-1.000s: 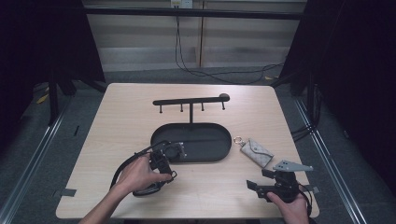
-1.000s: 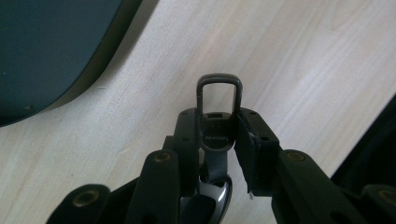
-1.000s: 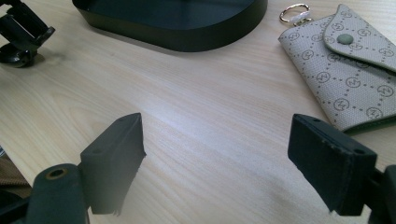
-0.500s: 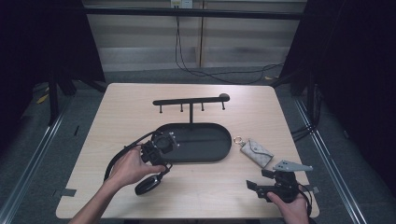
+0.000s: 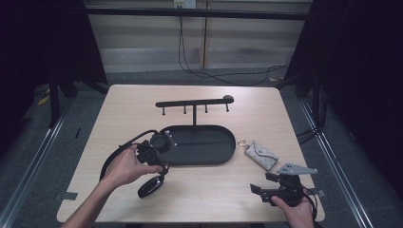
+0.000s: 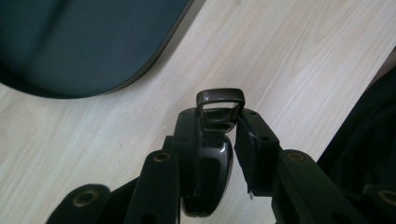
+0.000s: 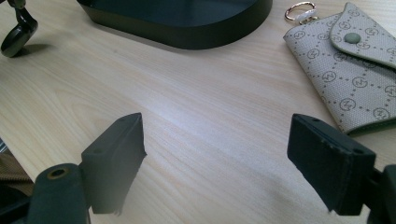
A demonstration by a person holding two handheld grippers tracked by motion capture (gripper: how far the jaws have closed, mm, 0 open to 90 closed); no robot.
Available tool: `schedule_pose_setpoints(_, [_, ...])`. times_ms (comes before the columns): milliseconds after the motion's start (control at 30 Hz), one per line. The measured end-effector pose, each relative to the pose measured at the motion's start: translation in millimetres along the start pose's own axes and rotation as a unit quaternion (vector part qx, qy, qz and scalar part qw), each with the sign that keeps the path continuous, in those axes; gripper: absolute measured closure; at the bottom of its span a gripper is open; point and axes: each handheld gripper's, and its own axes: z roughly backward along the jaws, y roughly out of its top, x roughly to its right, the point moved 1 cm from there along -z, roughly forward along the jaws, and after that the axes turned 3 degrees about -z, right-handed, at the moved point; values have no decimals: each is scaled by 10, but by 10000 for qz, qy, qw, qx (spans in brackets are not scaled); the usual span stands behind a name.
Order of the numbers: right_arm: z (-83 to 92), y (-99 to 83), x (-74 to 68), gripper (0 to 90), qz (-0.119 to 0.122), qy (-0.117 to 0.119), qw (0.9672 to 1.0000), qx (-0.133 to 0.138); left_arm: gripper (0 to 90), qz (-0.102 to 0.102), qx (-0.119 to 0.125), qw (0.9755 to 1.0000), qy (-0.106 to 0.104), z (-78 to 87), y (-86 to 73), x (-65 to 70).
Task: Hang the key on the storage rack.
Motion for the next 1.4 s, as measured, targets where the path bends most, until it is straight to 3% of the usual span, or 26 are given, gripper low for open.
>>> schedule_pose_setpoints(200, [-7, 1, -3, 189, 1, 18, 10000, -29, 704, 115, 69, 9999, 43, 102, -23, -35])
schedule_pose_setpoints(767, [-13, 1, -1, 191, 19, 48, 10000, -53, 705, 111, 82, 9997, 204, 432, -35, -108])
schedule_pose_setpoints(1033, [-14, 1, 0, 191, 9, 29, 10000, -43, 706, 117, 229, 9992, 316, 574, -46, -118])
schedule_pose_setpoints(1400, [-14, 1, -4, 191, 17, 40, 10000, -67, 705, 313, 292, 9982, 421, 752, 14, -167])
